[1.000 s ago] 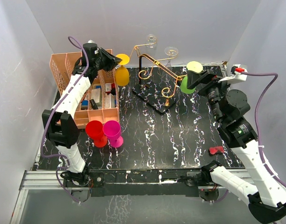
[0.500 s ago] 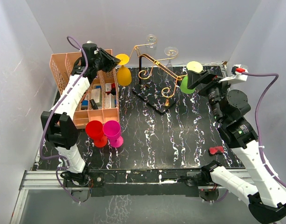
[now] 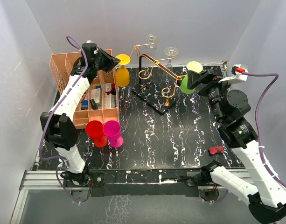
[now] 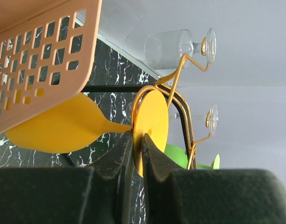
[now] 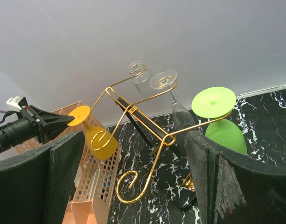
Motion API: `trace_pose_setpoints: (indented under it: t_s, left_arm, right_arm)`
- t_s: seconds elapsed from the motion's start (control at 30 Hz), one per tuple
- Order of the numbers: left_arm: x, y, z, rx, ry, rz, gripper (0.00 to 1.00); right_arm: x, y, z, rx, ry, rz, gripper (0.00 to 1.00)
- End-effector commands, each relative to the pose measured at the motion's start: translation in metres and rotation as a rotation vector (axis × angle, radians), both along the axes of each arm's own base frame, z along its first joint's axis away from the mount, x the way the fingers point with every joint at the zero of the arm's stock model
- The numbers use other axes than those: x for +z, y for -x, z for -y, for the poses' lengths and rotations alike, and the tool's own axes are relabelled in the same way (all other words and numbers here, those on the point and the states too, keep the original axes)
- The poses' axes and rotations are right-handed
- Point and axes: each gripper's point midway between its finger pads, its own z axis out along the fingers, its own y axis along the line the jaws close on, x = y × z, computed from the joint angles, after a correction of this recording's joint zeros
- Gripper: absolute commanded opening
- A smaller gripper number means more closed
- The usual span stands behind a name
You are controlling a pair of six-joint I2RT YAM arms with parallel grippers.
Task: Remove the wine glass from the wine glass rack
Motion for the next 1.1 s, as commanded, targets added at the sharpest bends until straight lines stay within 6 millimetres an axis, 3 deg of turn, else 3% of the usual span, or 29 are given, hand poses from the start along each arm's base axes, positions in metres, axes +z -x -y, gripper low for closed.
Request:
trace_pose_setpoints:
  t_s: [0.0, 0.53, 1.07]
  left_arm:
    - [0.047, 0.012, -0.006, 0.009, 0.007, 0.095, 0.00]
    - [0.085, 0.011, -0.002, 0.005, 0.075, 0.171, 0.00]
    - [0.082, -0.013, 0.021, -0.074, 0.142, 0.170, 0.00]
  right_arm:
    - [0.022, 0.006, 0.004, -0.008, -0.031, 0.070, 0.99]
    - [0.023, 0.006, 0.005, -0.011, -0.032, 0.072, 0.99]
    - [0.025, 0.009, 0.011, -0.035, -0.028, 0.081, 0.99]
